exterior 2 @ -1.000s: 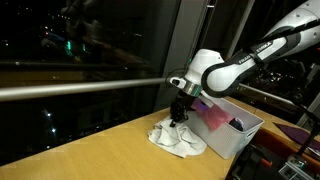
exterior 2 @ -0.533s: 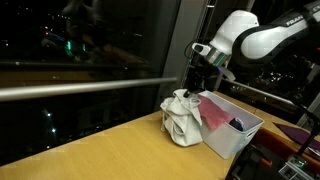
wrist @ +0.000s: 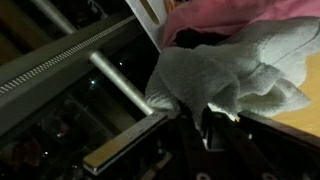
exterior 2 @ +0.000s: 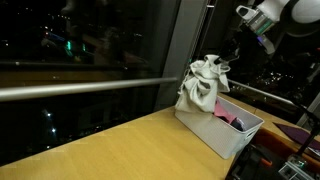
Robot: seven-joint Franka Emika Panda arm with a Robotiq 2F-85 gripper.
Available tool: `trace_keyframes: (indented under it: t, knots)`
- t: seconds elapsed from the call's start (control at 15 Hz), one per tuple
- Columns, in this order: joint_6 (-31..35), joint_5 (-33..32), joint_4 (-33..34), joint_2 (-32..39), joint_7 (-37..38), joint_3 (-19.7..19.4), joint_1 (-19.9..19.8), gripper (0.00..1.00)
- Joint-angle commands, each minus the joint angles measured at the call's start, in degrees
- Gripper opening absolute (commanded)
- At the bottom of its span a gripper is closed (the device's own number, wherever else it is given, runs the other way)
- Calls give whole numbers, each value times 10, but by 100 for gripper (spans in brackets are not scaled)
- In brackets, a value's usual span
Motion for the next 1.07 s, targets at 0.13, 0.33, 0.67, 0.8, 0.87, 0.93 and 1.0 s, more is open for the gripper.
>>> trace_keyframes:
  t: [0.13, 0.33, 0.67, 0.8, 0.87, 0.93, 1.0]
  knots:
    - [-63, -10, -65, -148, -41, -103, -13, 3]
    - [-72, -9, -84, -177, -63, -145, -18, 3]
    - [-53, 10, -123, -172, -75, -169, 2, 3]
    - [-45, 12, -130, -156, -69, -162, 13, 3]
    - [-41, 13, -130, -145, -70, -160, 21, 3]
    - [-38, 13, -128, -134, -72, -159, 27, 3]
    - [-37, 13, -122, -121, -76, -160, 32, 3]
